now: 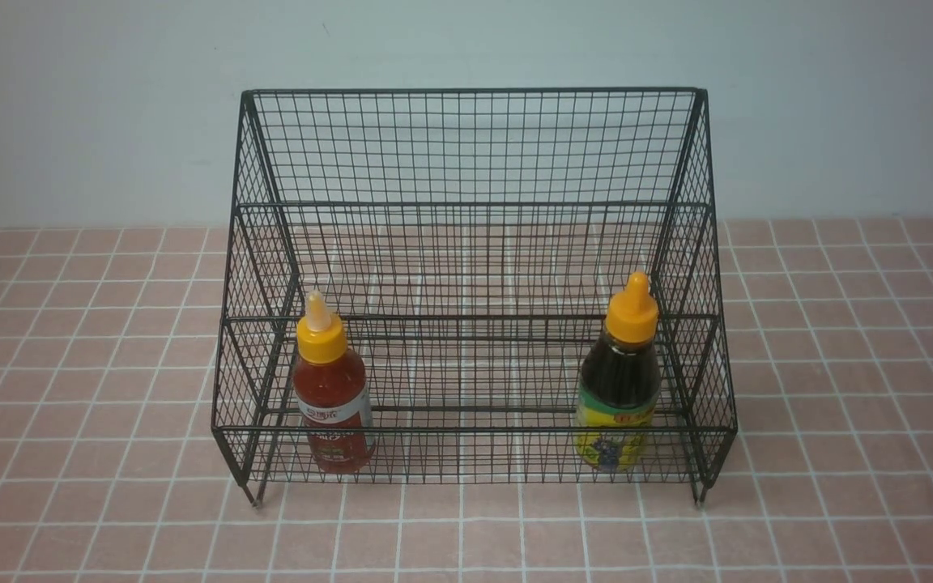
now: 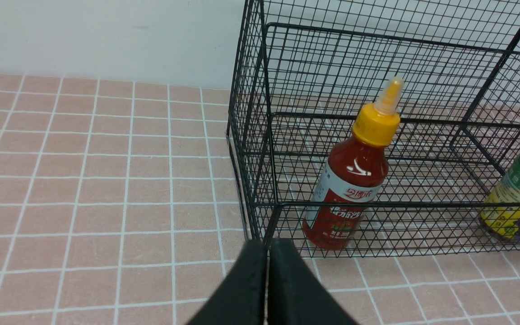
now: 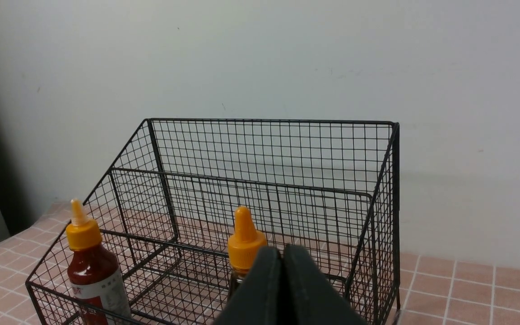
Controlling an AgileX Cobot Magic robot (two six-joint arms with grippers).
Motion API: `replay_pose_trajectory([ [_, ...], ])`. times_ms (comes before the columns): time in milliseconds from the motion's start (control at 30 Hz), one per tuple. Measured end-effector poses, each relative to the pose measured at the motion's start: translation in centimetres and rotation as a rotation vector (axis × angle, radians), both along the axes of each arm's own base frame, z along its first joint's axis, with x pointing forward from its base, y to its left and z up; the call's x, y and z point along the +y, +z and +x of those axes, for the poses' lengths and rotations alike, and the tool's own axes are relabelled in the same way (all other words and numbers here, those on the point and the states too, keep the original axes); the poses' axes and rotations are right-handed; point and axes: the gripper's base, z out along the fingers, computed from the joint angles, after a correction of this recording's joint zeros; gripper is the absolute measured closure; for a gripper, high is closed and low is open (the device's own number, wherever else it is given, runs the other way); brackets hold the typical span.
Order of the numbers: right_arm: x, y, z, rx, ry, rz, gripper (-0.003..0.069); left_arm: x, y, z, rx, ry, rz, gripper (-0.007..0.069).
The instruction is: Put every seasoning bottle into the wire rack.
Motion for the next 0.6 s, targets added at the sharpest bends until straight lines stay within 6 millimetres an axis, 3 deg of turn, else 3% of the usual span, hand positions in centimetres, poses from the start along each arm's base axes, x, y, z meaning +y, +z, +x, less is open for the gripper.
replay_pose_trajectory([
  [367,0.0,0.0,0.0,0.0,0.001,0.0,0.0671,0.1,0.1,0.1,-0.034,-0.001,0.063,0.0631],
  [600,0.0,0.0,0.0,0.001,0.001,0.0,0.0671,-0.9,-0.4,-0.1,-0.107,-0.034,0.216,0.0631],
])
